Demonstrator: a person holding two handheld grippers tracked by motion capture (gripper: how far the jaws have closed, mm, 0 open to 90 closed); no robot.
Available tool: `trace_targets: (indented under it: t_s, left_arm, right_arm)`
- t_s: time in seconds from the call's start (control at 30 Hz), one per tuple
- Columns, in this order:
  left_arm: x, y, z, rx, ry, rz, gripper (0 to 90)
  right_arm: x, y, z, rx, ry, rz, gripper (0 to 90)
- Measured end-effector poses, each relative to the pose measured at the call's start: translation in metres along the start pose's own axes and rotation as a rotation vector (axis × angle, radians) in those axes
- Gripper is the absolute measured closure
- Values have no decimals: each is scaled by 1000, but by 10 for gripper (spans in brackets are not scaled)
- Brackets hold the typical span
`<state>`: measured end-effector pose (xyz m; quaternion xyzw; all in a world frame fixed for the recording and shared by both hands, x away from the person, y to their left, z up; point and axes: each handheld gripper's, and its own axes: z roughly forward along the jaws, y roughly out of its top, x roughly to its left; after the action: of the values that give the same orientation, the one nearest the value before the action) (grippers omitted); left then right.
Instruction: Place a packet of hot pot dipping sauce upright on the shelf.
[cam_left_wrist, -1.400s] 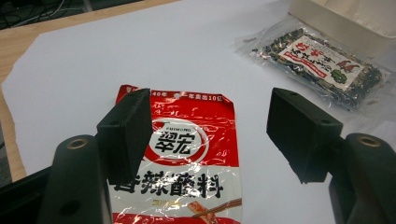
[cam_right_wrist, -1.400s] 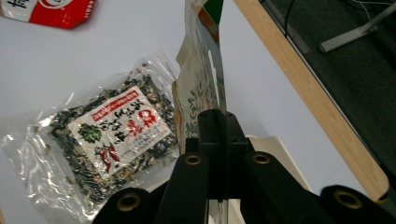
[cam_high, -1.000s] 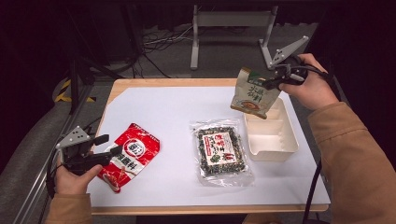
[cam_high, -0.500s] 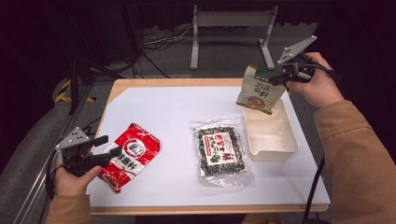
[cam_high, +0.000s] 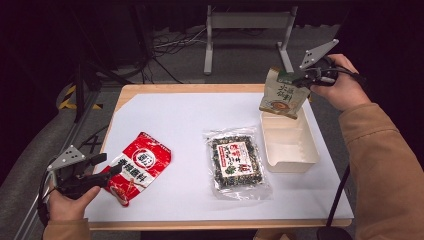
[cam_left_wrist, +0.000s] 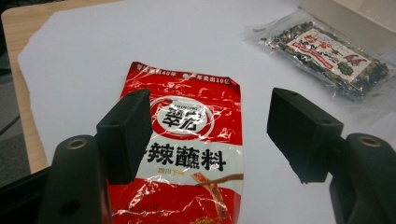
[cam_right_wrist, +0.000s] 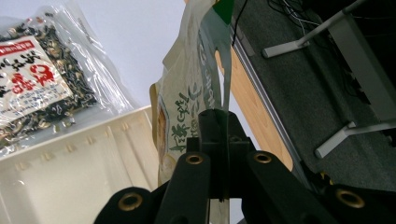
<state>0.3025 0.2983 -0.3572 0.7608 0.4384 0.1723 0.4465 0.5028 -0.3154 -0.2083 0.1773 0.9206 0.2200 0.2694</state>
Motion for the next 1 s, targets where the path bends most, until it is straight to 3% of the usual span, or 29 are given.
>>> trace_targets:
  t_s: [0.17, 0.4, 0.7, 1.0]
  left_arm:
    - [-2, -2, -3, 0, 12, 1, 316]
    - [-3, -4, -3, 5, 13, 1, 314]
    - [-3, -3, -2, 4, 8, 2, 314]
    - [-4, 0, 3, 8, 0, 13, 312]
  right_arm:
    - [-5, -4, 6, 32, -12, -21, 896]
    - [-11, -11, 15, 49, -21, -1, 896]
    - [-11, -16, 28, 50, -35, 17, 895]
    - [-5, -12, 33, 41, -34, 2, 893]
